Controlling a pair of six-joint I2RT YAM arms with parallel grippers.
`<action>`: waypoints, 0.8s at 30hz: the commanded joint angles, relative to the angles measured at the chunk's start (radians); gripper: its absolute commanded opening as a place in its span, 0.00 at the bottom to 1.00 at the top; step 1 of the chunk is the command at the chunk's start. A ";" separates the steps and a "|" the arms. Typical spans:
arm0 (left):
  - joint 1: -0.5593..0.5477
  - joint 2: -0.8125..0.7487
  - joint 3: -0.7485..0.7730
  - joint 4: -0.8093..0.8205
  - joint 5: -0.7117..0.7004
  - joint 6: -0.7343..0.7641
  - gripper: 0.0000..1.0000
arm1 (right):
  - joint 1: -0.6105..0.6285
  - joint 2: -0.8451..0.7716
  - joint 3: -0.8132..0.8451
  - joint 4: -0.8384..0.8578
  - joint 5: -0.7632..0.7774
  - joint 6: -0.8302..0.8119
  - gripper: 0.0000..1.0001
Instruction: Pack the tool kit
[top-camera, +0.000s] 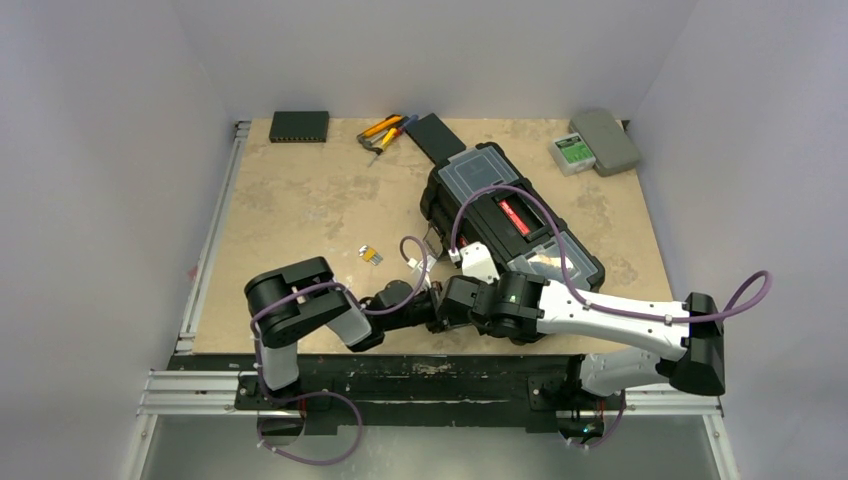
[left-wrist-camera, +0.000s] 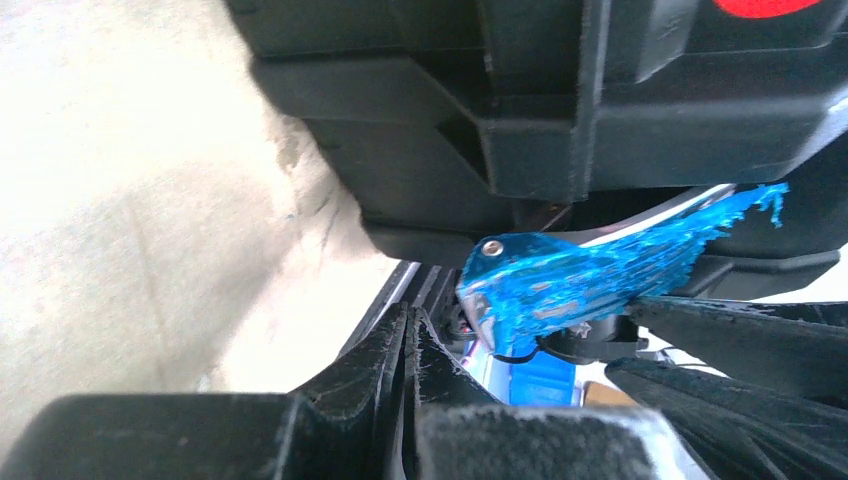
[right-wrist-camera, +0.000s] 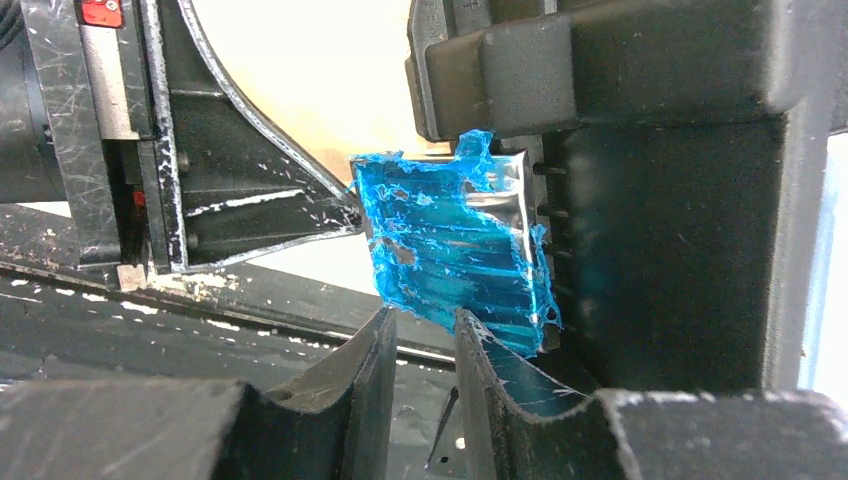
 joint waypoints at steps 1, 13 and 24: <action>-0.006 -0.027 -0.031 0.034 -0.042 -0.007 0.00 | -0.012 0.007 -0.014 -0.030 0.045 -0.009 0.27; -0.006 -0.139 -0.080 -0.128 -0.100 0.010 0.00 | -0.022 -0.021 0.017 -0.065 0.069 -0.012 0.26; -0.006 -0.255 -0.109 -0.285 -0.146 0.017 0.00 | -0.030 -0.025 0.008 -0.051 0.071 -0.026 0.26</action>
